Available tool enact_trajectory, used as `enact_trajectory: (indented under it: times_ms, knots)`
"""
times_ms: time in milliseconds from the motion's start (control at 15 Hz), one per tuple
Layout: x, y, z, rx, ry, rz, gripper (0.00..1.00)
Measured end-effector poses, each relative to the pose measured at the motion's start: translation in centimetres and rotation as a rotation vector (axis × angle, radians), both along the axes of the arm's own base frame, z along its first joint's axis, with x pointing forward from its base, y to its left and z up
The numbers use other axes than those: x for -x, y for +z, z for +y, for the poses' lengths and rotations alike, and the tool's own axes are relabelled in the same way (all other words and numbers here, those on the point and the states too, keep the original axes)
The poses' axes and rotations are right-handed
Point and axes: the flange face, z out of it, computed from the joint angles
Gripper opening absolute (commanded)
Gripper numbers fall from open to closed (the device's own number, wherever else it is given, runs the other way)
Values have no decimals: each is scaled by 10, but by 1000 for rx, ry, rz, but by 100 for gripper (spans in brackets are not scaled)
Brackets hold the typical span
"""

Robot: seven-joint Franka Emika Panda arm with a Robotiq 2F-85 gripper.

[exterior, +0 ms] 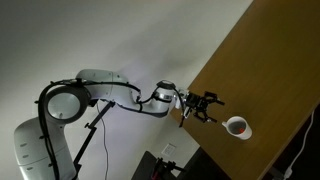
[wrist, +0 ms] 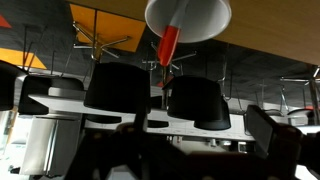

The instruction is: Take the red marker out of the white mug and place it on the table

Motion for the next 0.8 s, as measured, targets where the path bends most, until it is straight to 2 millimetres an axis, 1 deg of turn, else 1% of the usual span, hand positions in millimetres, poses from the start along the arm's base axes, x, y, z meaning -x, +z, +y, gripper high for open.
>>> enact_trajectory:
  times_ms: [133, 267, 400, 800]
  knots:
    - [4, -16, -9, -11, -52, 12, 100]
    - [6, -26, -16, -20, -88, 22, 100]
    - [5, -29, -18, -22, -98, 23, 100]
    - [4, -29, -18, -22, -97, 21, 100]
